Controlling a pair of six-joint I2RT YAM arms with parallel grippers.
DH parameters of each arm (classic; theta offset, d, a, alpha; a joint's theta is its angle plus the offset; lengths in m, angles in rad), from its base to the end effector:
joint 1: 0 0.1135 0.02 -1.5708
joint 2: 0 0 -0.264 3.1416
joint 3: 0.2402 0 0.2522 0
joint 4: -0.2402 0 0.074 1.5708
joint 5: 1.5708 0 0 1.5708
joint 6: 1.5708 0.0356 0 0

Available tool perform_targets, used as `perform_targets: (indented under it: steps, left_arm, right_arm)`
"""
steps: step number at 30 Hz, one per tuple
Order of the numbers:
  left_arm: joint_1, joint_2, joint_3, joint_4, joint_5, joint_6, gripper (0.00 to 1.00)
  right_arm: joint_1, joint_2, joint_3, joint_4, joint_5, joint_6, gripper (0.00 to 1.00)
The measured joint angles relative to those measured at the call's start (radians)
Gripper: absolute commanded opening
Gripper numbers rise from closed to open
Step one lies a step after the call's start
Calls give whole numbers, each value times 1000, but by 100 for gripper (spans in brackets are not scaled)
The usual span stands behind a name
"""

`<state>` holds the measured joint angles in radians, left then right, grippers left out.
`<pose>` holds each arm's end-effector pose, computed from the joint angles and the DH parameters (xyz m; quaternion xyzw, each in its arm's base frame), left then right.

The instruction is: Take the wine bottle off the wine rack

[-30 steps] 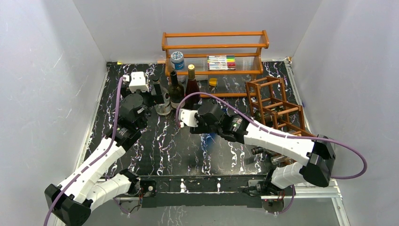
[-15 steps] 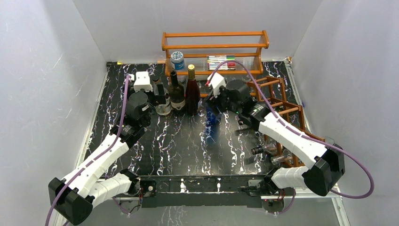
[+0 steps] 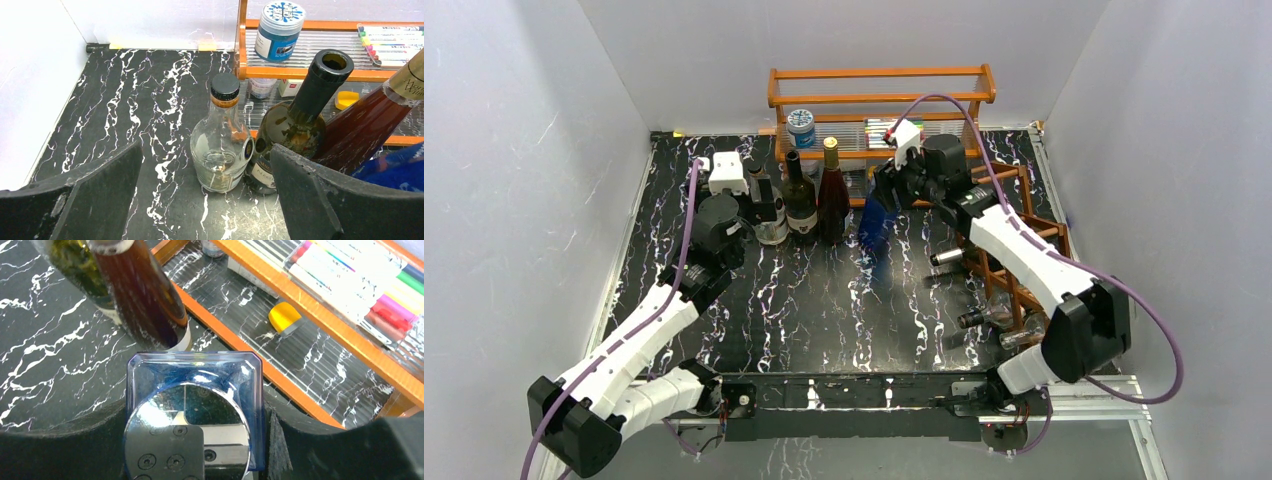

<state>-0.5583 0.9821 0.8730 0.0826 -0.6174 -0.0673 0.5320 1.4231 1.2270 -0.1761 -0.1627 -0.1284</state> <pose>0.2030 -0.1025 0.3633 -0.0397 0.7136 0.0026 0.6994 0.2856 0.1748 0.3461 -0.3102 0.7637 0.1784 0.5373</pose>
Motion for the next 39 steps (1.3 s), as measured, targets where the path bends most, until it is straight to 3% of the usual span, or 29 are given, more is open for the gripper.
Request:
perform_targets:
  steps: [7, 13, 21, 26, 30, 32, 36, 39]
  left_arm:
    - [5, -6, 1, 6, -2, 4, 98]
    - [8, 2, 3, 0, -1, 4, 98]
    - [9, 0, 3, -3, 1, -1, 98]
    - [11, 0, 3, -9, 12, -11, 98]
    - [11, -1, 5, -11, 16, -12, 98]
    - [11, -5, 5, -8, 17, -12, 98]
    - [11, -4, 8, -14, 17, -14, 98]
    - [11, -5, 8, -12, 19, -14, 98]
  right_arm:
    - [26, 174, 198, -58, 113, 50, 0]
    - [133, 260, 317, -122, 389, 88, 0]
    - [198, 368, 496, -303, 607, 285, 0]
    - [198, 368, 508, -347, 655, 409, 0]
    - [198, 376, 552, -423, 610, 481, 0]
    - [198, 387, 572, -441, 609, 492, 12]
    - [198, 392, 578, -445, 611, 497, 51]
    - [199, 393, 578, -445, 613, 497, 71]
